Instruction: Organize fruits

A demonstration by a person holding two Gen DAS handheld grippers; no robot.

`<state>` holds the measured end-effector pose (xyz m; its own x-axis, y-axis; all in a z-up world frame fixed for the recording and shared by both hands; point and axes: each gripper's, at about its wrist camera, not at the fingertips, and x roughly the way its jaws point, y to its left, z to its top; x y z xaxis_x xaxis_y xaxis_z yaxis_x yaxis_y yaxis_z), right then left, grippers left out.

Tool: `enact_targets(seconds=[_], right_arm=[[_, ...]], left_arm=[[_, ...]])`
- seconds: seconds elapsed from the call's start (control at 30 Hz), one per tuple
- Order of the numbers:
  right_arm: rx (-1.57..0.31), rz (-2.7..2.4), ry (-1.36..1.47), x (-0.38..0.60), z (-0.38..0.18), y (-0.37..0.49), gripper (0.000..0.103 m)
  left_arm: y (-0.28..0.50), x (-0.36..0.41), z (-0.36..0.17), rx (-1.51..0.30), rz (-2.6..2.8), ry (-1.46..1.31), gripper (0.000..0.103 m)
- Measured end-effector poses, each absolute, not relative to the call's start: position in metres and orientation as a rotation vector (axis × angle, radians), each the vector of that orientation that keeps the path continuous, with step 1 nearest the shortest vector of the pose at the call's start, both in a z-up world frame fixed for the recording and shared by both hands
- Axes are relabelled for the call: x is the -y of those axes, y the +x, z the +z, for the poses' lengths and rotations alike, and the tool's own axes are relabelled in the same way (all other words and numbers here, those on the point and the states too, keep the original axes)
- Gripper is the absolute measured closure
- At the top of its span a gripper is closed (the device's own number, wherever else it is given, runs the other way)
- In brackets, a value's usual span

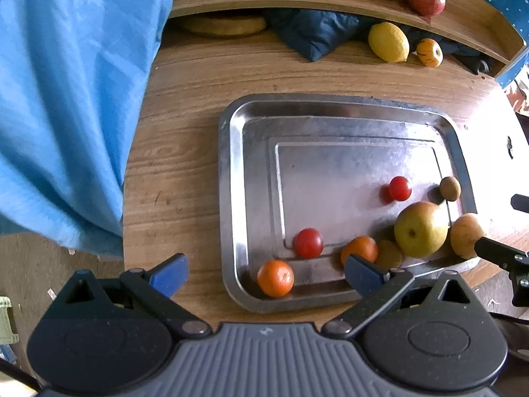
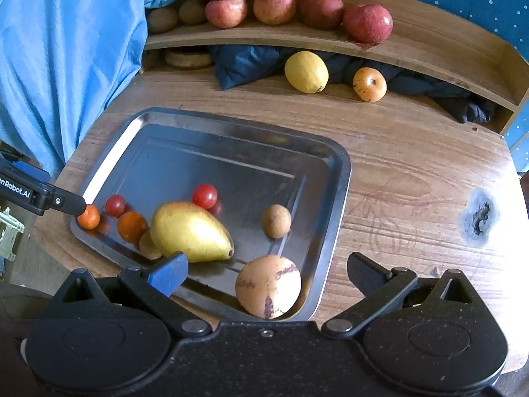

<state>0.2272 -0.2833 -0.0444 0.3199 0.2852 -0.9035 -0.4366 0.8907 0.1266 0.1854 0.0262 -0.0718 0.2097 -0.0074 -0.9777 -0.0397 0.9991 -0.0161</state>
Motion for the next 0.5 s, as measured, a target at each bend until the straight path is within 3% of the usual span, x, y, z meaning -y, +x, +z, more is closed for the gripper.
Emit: enact_targets(seconds=[0.5], right_arm=[[-1.16, 0.432, -0.121, 0.288, -0.049, 0.248, 0.001]], left_arm=[[0.22, -0.013, -0.077, -1.37, -0.034, -0.003, 0.001]])
